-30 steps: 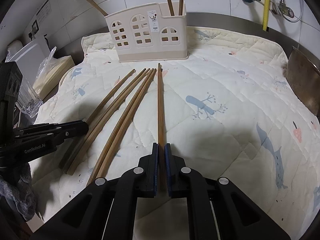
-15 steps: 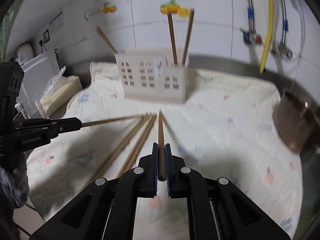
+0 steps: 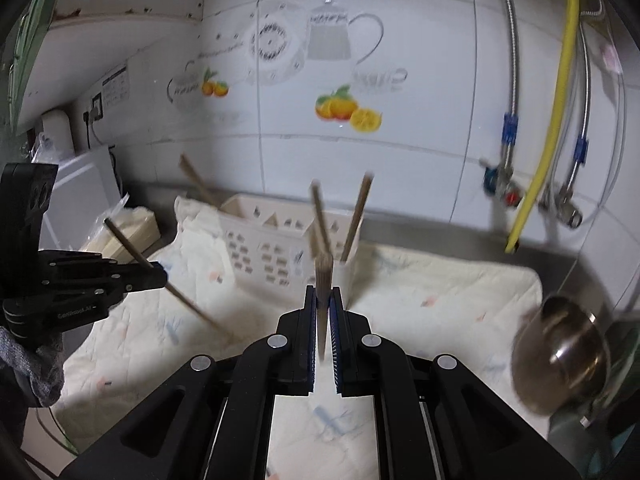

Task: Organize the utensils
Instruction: 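Lift the left tool's chopstick into the white holder while the right tool inserts its own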

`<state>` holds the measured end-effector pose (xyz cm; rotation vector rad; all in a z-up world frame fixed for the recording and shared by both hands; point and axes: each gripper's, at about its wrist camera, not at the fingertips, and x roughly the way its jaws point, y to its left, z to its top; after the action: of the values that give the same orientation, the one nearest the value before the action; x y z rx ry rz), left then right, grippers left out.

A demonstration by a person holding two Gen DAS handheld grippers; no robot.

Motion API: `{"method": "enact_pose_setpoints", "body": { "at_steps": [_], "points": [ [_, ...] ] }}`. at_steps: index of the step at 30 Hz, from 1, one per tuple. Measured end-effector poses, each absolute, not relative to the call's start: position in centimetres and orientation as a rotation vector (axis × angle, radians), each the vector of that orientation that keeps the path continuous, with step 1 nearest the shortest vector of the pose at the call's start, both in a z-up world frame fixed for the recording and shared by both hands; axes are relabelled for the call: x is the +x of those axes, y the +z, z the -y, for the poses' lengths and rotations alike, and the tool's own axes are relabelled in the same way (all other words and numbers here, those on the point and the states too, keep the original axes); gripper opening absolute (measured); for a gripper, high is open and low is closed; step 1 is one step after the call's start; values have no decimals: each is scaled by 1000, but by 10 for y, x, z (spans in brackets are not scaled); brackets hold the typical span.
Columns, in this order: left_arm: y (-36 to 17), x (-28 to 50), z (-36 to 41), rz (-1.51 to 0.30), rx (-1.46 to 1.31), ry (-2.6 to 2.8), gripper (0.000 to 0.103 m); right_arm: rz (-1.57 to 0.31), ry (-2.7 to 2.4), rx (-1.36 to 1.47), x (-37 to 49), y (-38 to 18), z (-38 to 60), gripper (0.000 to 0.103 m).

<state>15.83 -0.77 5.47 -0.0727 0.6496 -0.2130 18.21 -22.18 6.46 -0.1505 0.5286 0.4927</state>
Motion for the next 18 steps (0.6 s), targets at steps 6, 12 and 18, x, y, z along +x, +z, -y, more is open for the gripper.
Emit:
{"method": "enact_pose_setpoints", "body": {
  "at_steps": [6,12,18],
  "points": [
    [99,164,3,-569,-62,-220,5,-481,466,-153,204,102,232,6],
    [144,174,-8,-480,-59,-196,5,-391,439,-149,225,144,228,6],
    [181,193,-19,-395,-33,-150,5,-296,424,-162,242,182,218,6]
  ]
}}
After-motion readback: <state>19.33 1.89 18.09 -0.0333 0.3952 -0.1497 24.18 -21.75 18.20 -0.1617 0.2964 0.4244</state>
